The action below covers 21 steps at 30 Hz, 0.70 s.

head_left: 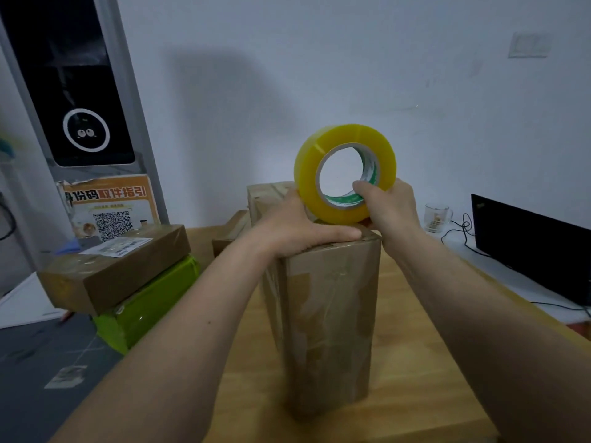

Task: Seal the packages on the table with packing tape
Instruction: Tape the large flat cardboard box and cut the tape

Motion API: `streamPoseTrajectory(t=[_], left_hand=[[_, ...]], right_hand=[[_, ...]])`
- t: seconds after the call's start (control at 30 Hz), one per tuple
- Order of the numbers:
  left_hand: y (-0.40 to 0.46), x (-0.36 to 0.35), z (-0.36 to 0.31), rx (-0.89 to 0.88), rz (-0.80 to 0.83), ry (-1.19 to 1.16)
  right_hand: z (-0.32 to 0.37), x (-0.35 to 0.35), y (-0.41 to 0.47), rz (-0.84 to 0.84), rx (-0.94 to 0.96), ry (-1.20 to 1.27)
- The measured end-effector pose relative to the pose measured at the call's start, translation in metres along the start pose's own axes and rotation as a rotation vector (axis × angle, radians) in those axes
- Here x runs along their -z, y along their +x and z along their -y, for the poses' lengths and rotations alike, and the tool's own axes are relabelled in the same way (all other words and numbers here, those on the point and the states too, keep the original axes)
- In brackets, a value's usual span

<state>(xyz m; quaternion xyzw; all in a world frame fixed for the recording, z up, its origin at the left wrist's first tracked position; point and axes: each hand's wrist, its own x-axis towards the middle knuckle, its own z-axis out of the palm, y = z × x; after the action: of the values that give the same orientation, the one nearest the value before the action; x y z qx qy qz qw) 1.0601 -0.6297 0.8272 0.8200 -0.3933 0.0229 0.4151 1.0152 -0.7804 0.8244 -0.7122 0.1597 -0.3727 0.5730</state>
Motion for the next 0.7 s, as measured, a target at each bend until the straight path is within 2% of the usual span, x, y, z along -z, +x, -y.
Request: streamPoseTrajectory(t=[0.07, 0.17, 0.27, 0.37, 0.5, 0.7], left_hand=[[0.001, 0.004, 0.002, 0.065, 0.052, 0.032], [0.003, 0.007, 0.005, 0.233, 0.052, 0.171], [0.005, 0.003, 0.003, 0.252, 0.065, 0.185], [0.006, 0.005, 0.003, 0.258, 0.080, 0.184], [0.004, 0.006, 0.003, 0.278, 0.118, 0.195], [0.005, 0.005, 0.002, 0.308, 0.146, 0.200]], right_hand=[[0.003, 0.007, 0.006, 0.029, -0.006, 0.033], [0.002, 0.021, 0.019, 0.117, -0.237, 0.303], [-0.007, 0.030, 0.025, 0.184, -0.349, 0.403], [-0.009, 0.035, 0.028, 0.158, -0.325, 0.410], [-0.013, 0.045, 0.030, -0.028, -0.175, 0.369], [-0.044, 0.053, 0.025, -0.037, -0.230, 0.368]])
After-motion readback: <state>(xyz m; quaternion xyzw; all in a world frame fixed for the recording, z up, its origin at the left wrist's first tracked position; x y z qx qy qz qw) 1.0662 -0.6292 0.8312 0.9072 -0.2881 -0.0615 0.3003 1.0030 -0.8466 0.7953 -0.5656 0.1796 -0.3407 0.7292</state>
